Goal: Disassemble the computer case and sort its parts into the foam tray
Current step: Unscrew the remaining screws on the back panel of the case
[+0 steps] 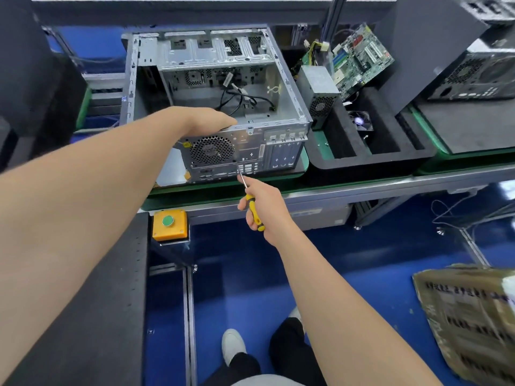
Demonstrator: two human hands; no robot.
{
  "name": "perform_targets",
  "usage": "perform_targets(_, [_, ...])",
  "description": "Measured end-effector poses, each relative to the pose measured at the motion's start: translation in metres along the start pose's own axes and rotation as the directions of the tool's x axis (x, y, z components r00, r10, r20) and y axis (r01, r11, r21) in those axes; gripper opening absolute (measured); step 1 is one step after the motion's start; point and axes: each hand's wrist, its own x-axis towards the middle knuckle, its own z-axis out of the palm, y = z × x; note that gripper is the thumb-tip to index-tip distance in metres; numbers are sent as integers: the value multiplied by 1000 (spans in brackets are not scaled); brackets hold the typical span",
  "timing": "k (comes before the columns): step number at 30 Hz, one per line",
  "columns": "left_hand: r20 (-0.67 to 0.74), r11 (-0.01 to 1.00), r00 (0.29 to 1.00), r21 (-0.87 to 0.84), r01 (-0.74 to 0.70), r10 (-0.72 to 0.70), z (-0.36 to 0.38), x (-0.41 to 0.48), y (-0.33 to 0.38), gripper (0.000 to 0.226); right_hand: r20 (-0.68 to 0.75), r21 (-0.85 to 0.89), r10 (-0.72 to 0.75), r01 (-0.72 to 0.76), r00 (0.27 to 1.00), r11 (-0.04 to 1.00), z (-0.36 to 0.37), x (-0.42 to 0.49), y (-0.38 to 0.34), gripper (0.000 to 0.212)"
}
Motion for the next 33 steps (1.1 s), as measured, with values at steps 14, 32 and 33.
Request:
perform_targets(14, [-32, 998, 999, -41, 37, -38, 0, 5, -3, 68, -19, -65, -21, 20, 1000, 998, 3, 9, 0, 60])
perform_targets(32, [-14, 1000, 1000, -9, -5, 4, 0, 6, -6, 67, -21, -67, -138, 137, 990, 988, 1, 12, 7, 59])
perform_targets(33, [-12, 1000, 1000, -9, -2, 2, 0, 6, -6, 67, -38, -129, -195, 188, 980, 974, 1, 11, 8, 58])
